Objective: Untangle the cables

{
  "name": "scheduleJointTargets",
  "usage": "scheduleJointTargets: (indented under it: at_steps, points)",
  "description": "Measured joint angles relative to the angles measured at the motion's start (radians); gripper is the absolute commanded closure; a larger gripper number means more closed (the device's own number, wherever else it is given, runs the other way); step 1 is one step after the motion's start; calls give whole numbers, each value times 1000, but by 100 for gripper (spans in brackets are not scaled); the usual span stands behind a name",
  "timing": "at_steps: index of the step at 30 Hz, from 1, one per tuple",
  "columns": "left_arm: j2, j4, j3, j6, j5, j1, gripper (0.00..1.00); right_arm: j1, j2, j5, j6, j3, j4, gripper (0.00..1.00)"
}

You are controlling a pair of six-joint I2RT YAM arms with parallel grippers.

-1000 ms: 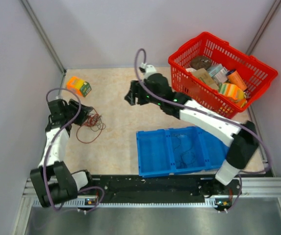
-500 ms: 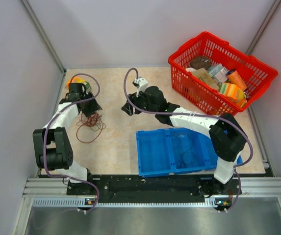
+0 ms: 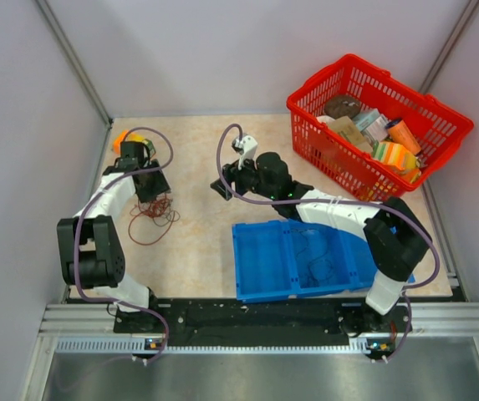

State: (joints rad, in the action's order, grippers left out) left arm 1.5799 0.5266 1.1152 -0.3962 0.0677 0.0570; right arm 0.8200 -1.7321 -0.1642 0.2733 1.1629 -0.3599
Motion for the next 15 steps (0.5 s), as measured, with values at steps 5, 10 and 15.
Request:
scheduleJointTargets:
  at_steps: [5, 10, 15]
  points:
    - [14, 16, -4, -9, -5, -1, 68, -3, 0, 0, -13, -4, -4, 40]
    - [15, 21, -37, -16, -5, -1, 72, -5, 0, 1, -20, -4, -6, 40]
    - [14, 22, -37, -16, -5, -3, 72, -5, 0, 1, -21, -4, -6, 40]
